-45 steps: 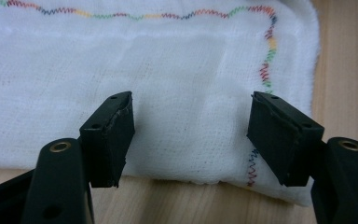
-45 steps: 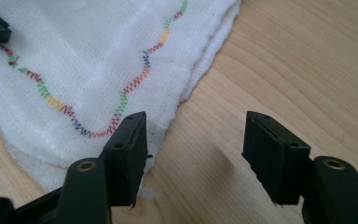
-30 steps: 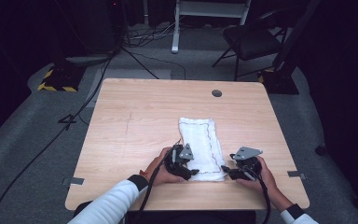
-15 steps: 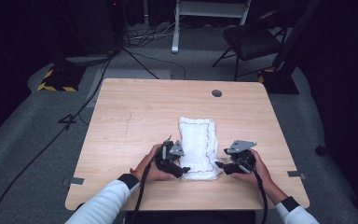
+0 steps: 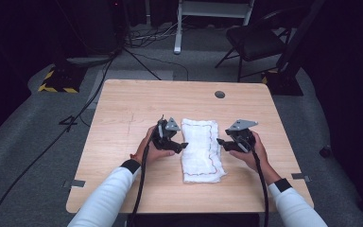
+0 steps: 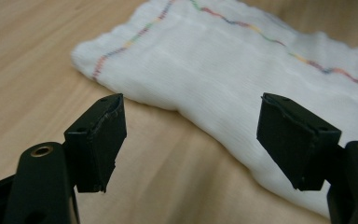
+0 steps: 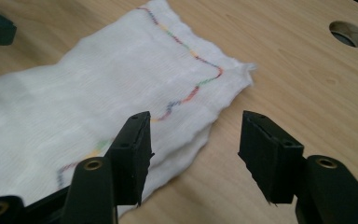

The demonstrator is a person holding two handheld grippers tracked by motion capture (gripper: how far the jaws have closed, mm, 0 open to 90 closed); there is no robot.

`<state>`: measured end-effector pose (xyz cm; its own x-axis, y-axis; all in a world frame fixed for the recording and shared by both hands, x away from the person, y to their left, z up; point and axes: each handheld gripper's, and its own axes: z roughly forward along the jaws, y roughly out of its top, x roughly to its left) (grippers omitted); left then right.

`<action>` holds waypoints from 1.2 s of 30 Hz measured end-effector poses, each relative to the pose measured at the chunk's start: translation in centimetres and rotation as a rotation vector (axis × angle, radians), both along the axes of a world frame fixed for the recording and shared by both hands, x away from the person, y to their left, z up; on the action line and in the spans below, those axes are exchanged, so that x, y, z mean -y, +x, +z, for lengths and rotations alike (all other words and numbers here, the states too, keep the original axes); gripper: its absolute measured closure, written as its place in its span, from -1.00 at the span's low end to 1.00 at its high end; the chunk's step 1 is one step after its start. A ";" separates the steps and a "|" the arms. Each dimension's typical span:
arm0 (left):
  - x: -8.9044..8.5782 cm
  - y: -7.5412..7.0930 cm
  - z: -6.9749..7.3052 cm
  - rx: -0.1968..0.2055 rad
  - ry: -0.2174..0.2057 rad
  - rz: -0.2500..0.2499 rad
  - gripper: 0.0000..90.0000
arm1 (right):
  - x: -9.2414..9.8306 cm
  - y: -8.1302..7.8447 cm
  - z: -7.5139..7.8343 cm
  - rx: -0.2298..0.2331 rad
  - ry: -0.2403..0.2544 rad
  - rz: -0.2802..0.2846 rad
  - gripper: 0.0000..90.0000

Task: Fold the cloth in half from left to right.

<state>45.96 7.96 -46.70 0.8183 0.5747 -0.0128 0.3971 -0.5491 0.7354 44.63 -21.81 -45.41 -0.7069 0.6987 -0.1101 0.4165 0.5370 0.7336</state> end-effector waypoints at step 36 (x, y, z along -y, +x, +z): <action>2.8 8.5 -2.6 -0.126 0.015 0.090 0.25 | -2.7 9.6 -3.4 -0.195 0.059 -0.066 0.50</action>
